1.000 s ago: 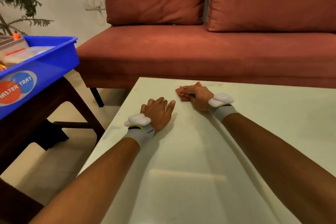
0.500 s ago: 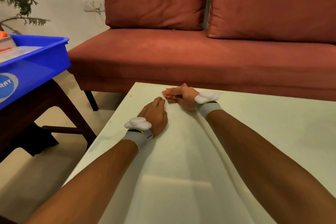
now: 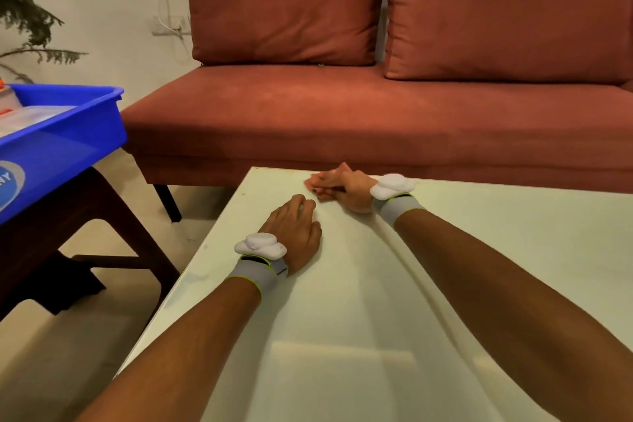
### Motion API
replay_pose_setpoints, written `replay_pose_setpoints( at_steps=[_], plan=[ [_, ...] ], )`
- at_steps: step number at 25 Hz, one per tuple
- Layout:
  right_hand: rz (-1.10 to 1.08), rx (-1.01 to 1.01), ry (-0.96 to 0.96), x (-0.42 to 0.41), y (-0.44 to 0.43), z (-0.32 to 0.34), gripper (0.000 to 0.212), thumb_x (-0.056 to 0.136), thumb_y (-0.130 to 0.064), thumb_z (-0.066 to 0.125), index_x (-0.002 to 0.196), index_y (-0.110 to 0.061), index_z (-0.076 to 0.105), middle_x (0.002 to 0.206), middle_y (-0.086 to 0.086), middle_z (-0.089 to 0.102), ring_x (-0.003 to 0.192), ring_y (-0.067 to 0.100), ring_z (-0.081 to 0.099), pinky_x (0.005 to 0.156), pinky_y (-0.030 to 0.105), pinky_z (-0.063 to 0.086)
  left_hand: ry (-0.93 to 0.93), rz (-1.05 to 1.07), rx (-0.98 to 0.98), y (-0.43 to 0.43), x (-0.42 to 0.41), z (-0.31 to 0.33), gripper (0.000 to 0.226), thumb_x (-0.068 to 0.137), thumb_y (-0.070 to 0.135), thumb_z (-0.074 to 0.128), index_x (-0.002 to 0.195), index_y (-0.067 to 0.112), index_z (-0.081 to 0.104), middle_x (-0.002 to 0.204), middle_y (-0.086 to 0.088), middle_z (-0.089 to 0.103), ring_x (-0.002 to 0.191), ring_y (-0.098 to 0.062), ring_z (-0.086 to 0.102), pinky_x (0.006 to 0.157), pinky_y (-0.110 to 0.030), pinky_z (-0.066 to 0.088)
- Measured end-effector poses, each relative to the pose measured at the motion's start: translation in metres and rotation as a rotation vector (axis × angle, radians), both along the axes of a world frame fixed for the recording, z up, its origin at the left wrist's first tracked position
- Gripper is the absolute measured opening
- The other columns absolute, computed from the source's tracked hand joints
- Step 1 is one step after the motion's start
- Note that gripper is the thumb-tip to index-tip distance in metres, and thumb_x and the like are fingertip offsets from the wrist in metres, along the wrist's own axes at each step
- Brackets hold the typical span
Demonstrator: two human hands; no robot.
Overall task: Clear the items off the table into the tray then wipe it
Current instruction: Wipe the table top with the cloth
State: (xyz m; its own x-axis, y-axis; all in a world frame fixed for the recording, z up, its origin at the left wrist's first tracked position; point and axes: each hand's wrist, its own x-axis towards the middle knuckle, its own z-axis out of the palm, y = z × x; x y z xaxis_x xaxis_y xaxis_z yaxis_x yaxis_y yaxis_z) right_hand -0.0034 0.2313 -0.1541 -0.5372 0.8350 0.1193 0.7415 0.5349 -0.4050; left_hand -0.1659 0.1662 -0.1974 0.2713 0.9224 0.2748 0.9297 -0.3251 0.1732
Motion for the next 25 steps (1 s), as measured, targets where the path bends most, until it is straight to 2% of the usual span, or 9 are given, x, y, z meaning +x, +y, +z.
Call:
replay_pose_setpoints(
  at_steps=[3,5,7,8,10,13,16,20,25],
  plan=[
    [0.067,0.039,-0.089,0.055,-0.015,-0.006,0.037,0.098,-0.023,0.046,0.134,-0.025,0.050,0.140,-0.007,0.048,0.126,0.006,0.043,0.098,0.001,0.018,0.024,-0.071,-0.040,-0.001,-0.002,-0.001,0.058,0.088,0.051,0.017,0.137,0.026,0.034,0.143,-0.004,0.037,0.130,-0.025,0.040,0.105,-0.037,0.031],
    [-0.176,0.046,-0.103,0.091,-0.001,-0.009,0.040,0.098,-0.027,0.043,0.139,-0.026,0.043,0.136,0.003,0.051,0.126,0.021,0.048,0.104,0.014,0.028,0.071,-0.132,-0.091,0.000,-0.001,-0.003,0.063,0.087,0.062,0.012,0.141,0.034,0.031,0.153,0.002,0.027,0.142,-0.016,0.024,0.115,-0.038,0.019],
    [-0.373,0.053,-0.032,0.085,0.009,-0.011,0.039,0.098,-0.019,0.043,0.137,-0.014,0.046,0.126,0.013,0.055,0.117,0.029,0.052,0.108,0.031,0.033,0.084,-0.151,-0.125,0.002,0.002,-0.004,0.054,0.094,0.058,0.019,0.142,0.036,0.029,0.155,0.006,0.024,0.145,-0.012,0.018,0.118,-0.040,0.013],
    [-0.330,0.084,-0.006,0.069,0.007,-0.014,0.034,0.097,-0.012,0.044,0.129,-0.007,0.053,0.119,0.012,0.059,0.112,0.027,0.055,0.107,0.030,0.034,0.079,-0.145,-0.125,0.003,0.002,-0.004,0.050,0.096,0.054,0.021,0.143,0.037,0.029,0.155,0.007,0.024,0.145,-0.011,0.017,0.118,-0.040,0.012],
    [-0.176,0.113,-0.015,0.042,-0.012,-0.016,0.030,0.096,-0.011,0.046,0.121,-0.006,0.060,0.120,0.007,0.063,0.114,0.020,0.054,0.103,0.012,0.028,0.075,-0.136,-0.135,0.002,0.003,-0.003,0.047,0.099,0.048,0.023,0.143,0.036,0.028,0.156,0.007,0.024,0.145,-0.011,0.017,0.119,-0.039,0.011],
    [-0.010,0.102,-0.103,0.067,-0.039,-0.008,0.038,0.099,-0.024,0.041,0.136,-0.019,0.048,0.141,-0.004,0.048,0.128,0.012,0.041,0.104,0.005,0.016,0.062,-0.131,-0.136,0.002,-0.001,-0.001,0.049,0.097,0.048,0.021,0.144,0.036,0.027,0.156,0.007,0.023,0.145,-0.011,0.016,0.118,-0.038,0.010],
    [-0.247,0.113,-0.048,0.104,-0.025,-0.013,0.035,0.099,-0.013,0.041,0.132,-0.013,0.052,0.132,0.005,0.056,0.121,0.019,0.052,0.090,-0.006,0.023,0.050,-0.149,-0.144,0.003,0.001,-0.003,0.058,0.088,0.051,0.015,0.143,0.036,0.029,0.156,0.007,0.024,0.145,-0.011,0.017,0.118,-0.038,0.011],
    [-0.365,0.026,-0.101,0.070,0.016,-0.010,0.036,0.097,-0.014,0.043,0.131,-0.017,0.053,0.140,0.002,0.050,0.133,0.021,0.040,0.113,0.031,0.022,0.041,-0.146,-0.124,0.004,0.000,-0.001,0.050,0.095,0.047,0.021,0.143,0.036,0.029,0.156,0.007,0.025,0.144,-0.011,0.018,0.118,-0.039,0.011],
    [0.028,0.073,-0.116,0.106,-0.047,-0.014,0.038,0.098,-0.026,0.044,0.135,-0.026,0.049,0.140,-0.014,0.046,0.128,0.000,0.038,0.111,0.017,0.022,0.046,-0.158,-0.150,0.004,0.000,-0.002,0.061,0.087,0.052,0.014,0.144,0.036,0.028,0.156,0.008,0.023,0.146,-0.009,0.015,0.118,-0.038,0.010]
  ],
)
